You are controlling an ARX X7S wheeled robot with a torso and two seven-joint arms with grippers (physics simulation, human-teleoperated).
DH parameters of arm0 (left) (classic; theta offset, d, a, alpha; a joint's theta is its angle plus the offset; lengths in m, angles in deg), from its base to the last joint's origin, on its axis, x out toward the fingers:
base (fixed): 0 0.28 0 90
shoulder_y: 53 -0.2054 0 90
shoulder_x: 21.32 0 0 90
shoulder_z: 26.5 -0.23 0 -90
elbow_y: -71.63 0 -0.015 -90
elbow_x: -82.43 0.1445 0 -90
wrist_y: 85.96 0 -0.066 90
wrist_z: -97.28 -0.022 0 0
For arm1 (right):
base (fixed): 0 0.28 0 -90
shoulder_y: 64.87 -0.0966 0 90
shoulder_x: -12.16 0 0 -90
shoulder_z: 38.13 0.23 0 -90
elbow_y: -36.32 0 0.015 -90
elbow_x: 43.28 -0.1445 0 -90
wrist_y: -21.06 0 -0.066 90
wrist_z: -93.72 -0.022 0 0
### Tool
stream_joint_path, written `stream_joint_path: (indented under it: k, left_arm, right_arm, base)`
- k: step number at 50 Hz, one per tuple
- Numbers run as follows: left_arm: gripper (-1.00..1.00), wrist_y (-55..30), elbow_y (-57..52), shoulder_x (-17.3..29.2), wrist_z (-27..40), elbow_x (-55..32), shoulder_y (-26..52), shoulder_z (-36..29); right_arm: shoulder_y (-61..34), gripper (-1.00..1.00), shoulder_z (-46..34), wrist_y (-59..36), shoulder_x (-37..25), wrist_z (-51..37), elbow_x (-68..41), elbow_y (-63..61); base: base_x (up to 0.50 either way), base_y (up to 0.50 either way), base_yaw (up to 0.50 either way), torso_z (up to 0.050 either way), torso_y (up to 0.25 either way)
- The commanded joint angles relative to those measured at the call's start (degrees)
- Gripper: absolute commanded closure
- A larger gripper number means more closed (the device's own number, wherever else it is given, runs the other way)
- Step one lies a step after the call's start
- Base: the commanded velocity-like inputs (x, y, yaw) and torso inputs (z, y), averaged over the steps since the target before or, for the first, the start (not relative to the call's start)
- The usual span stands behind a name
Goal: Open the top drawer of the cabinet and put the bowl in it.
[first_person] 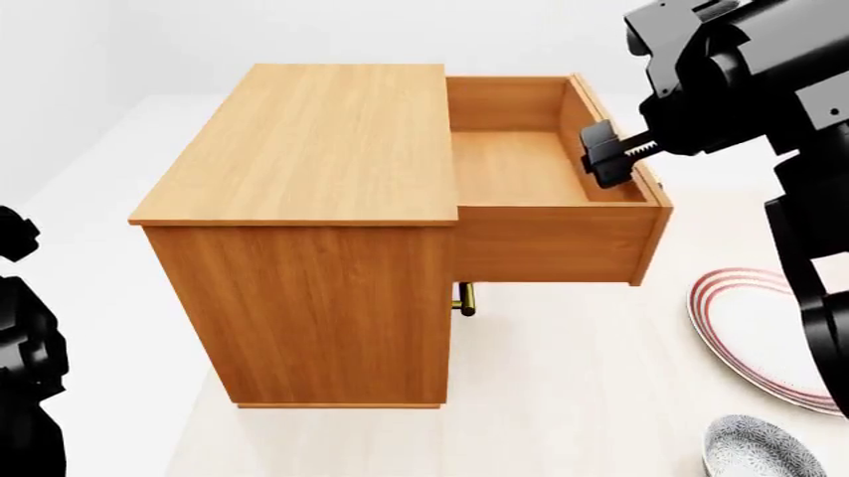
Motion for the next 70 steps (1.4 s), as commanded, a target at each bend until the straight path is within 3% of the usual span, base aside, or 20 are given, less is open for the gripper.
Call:
stream_joint_path:
  k: [1, 30, 33, 39, 43, 54, 64, 68, 70]
  left_arm:
    - [-1.0, 0.1, 0.0, -0.03, 0.02, -0.01, -0.14, -0.01]
    - [-1.0, 0.06, 0.01, -0.38, -0.03, -0.02, -0.27, -0.07]
    - [-1.0, 0.08, 0.01, -0.42, -0.08, -0.02, -0.32, -0.08]
    - [-1.0, 0.06, 0.01, -0.43, -0.1, -0.04, -0.43, -0.05]
    - [-1.0, 0.07, 0.01, -0.37, -0.09, -0.07, -0.48, 0.01]
    - [-1.0, 0.11, 0.01, -0.32, -0.13, -0.11, -0.54, 0.16]
    - [-1.0, 0.29, 0.01, -0.23, -0.1, -0.16, -0.6, 0.39]
    - [-1.0, 0.3, 0.0, -0.25, -0.19, -0.18, -0.55, 0.48]
    - [-1.0, 0.31, 0.0, -0.22, -0.23, -0.18, -0.49, 0.51]
  right_arm:
    - [-0.17, -1.0, -2.35, -0.39, -2.86, -0.88, 2.23, -0.54]
    - [-1.06, -1.0, -3.86, 0.87, -6.46, -2.52, 4.5, 0.62]
    - [-1.14, -1.0, 2.96, 2.98, -6.25, -3.61, 1.47, 0.17]
    - [-3.77, -1.0, 34.94, 8.2, -5.64, -11.56, -14.69, 3.87]
    - [-4.54, -1.0, 47.16, 9.34, -6.63, -17.16, -21.66, 3.03]
    - [-2.13, -1.0, 52.39, 3.44, -11.09, -21.96, -27.33, -9.27]
    - [4.75, -1.0, 57.68, -3.86, -16.74, -30.55, -34.5, -32.96]
    - [6.78, -1.0, 61.39, -9.02, -18.47, -36.78, -39.17, -38.83]
    - [8.25, -1.0, 59.74, -10.3, -21.74, -44.53, -49.63, -37.89]
  base:
    - [0.0, 0.0, 0.0, 0.0, 0.0]
    - [0.0, 0.0, 0.0, 0.0, 0.0]
    - [0.0, 0.0, 0.0, 0.0, 0.003]
    - [0.0, 0.0, 0.0, 0.0, 0.0]
    - [0.0, 0.0, 0.0, 0.0, 0.0]
    - [0.0, 0.0, 0.0, 0.0, 0.0]
    - [0.0, 0.0, 0.0, 0.0, 0.0]
    - [0.0, 0.0, 0.0, 0.0, 0.0]
    - [0.0, 0.0, 0.0, 0.0, 0.0]
